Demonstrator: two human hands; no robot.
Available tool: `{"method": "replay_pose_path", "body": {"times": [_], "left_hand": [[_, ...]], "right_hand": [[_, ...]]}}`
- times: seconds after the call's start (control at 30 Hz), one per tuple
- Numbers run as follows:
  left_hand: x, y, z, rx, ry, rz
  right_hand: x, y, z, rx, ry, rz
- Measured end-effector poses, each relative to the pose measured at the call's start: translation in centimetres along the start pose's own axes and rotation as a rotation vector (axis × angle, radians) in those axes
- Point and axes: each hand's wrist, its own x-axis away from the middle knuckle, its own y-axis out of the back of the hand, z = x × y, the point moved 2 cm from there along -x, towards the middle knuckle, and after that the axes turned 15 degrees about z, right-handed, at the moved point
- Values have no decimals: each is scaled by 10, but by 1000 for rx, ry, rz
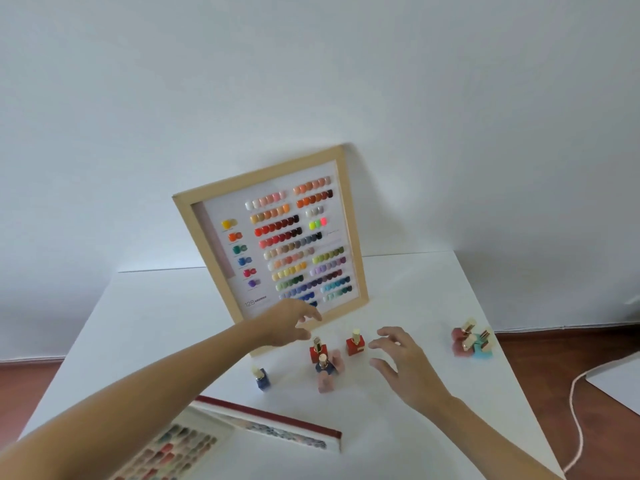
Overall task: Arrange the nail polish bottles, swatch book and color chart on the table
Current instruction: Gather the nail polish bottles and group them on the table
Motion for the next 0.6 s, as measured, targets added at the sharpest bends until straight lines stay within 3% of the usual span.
{"method": "replay_pose_path", "body": {"times": [0.3,0.6], "left_hand": [[-17,-22,12,-149,-138,165],[-30,-24,20,-266,-167,139]], "right_hand": [[-24,-52,51,-152,-32,57],[-40,-63,55,-149,-129,61]]}}
